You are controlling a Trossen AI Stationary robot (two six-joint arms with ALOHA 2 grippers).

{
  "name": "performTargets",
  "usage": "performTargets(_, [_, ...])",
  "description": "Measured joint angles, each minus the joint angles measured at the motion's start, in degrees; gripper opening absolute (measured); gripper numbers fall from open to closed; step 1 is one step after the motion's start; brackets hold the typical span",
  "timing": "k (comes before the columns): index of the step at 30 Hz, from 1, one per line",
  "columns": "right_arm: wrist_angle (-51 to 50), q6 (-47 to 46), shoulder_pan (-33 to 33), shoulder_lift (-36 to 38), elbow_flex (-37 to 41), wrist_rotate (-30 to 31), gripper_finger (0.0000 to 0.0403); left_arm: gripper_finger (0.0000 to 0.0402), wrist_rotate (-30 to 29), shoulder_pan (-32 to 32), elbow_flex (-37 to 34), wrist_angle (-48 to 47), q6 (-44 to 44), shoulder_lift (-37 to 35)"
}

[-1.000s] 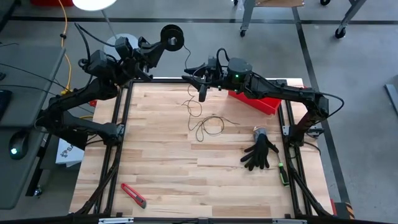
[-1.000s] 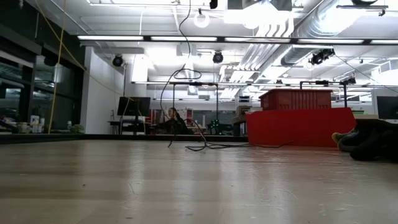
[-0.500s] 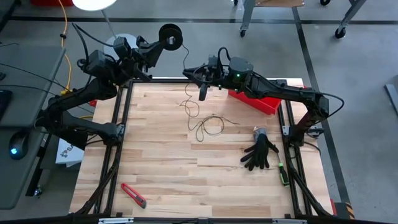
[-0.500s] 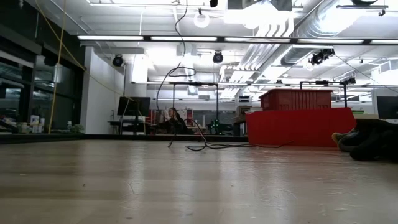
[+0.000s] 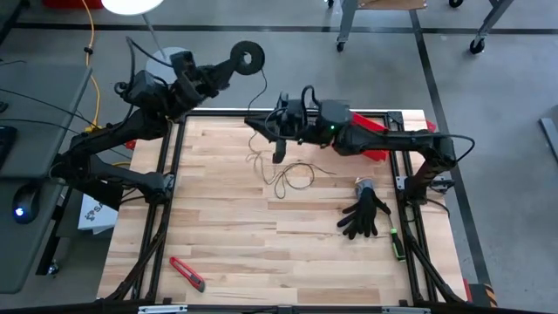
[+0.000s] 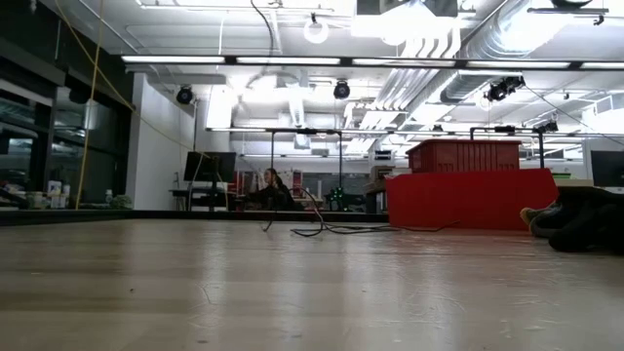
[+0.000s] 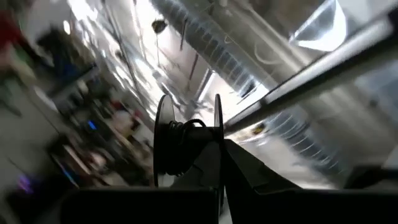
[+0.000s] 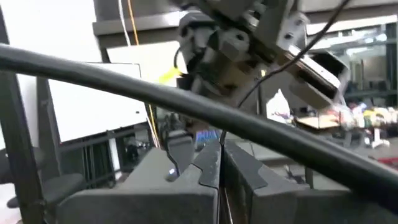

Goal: Coil cords
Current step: Coil the black wire on the spool

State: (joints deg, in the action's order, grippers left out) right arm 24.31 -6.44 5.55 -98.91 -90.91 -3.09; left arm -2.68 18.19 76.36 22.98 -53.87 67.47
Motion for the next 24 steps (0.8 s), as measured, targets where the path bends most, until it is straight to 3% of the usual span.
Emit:
performTargets(4, [0.2, 0.5, -0.6, -1.8, -1.9, 1.2, 0.0001, 0.0000, 0.5, -0.1, 0.0, -2.1, -15.2, 0.1])
performTargets(9, [-1.1, 2.6, -0.5, -3.4, -6.2, 0.0, 0.0000, 0.0000, 2.8, -2.7, 0.0, -7.6, -24.3, 0.2])
performTargets(17, [-4.0, 5.1, -0.5, -4.3, -9.5, -1.5, 0.0000, 0.0000, 3.4, -5.2, 0.0, -11.2, -25.5, -0.4])
performTargets(24, [-4.0, 5.0, -1.8, -4.3, -9.6, -1.8, 0.0000, 0.0000, -0.5, -4.7, 0.0, -11.4, -19.1, -2.9])
